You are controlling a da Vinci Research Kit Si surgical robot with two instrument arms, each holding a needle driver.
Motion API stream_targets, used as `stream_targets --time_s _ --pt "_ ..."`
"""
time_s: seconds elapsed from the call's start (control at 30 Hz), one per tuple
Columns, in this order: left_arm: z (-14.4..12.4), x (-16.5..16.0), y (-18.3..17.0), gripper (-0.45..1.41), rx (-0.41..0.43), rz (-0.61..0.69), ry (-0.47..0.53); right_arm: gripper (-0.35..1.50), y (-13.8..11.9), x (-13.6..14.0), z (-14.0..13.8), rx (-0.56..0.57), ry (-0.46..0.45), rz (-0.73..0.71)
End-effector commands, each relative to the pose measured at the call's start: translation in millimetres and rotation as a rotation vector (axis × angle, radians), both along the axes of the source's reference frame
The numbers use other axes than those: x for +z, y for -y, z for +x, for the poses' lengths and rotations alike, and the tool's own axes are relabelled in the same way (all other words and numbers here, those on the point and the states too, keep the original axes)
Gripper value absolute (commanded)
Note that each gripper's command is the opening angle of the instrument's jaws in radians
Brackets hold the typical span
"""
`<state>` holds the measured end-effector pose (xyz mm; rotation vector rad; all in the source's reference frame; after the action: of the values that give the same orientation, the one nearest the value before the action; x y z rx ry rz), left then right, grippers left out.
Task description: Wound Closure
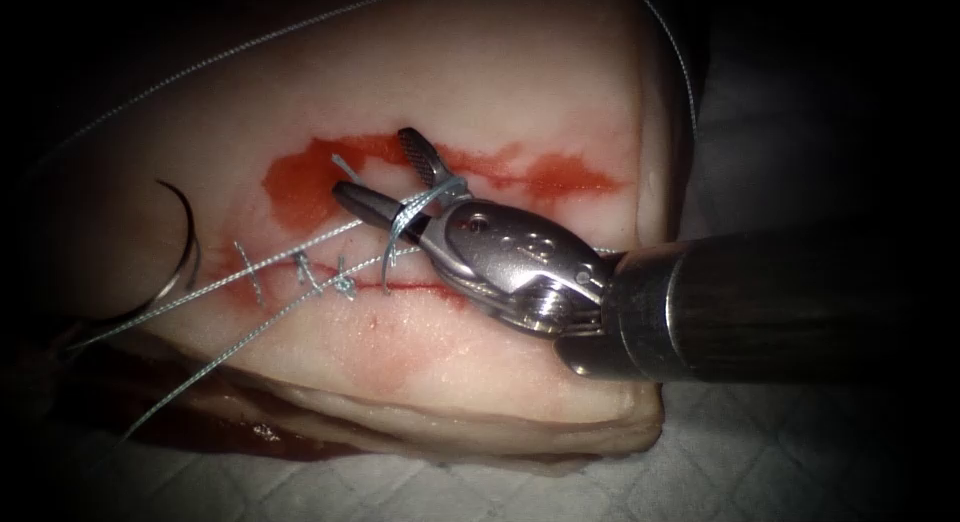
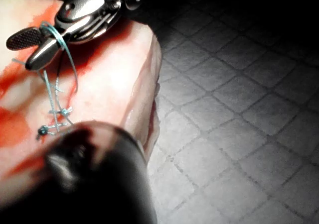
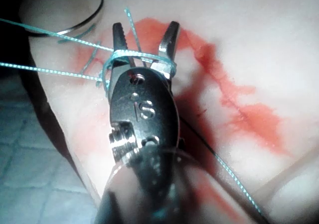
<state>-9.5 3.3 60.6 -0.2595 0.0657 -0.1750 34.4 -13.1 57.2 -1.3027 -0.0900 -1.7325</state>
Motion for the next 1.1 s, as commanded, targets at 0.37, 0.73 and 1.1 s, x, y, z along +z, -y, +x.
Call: stream_targets --time_s 0.37,0.73,1.1 --pt "1.6 -3.1 0.6 -0.45 -0.019 -0.036 -0.026 0.35 1.9 1.7 1.7 -0.055 0.018 0.017" --pt "2.4 -5.1 2.7 -0.45 -0.023 -0.036 -0.046 0.1 1.6 1.9 3.1 -0.028 0.003 0.041" --pt "4.4 -5.1 2.6 -0.45 -0.026 -0.037 -0.054 -0.35 1.4 1.6 3.0 -0.035 -0.036 0.085"
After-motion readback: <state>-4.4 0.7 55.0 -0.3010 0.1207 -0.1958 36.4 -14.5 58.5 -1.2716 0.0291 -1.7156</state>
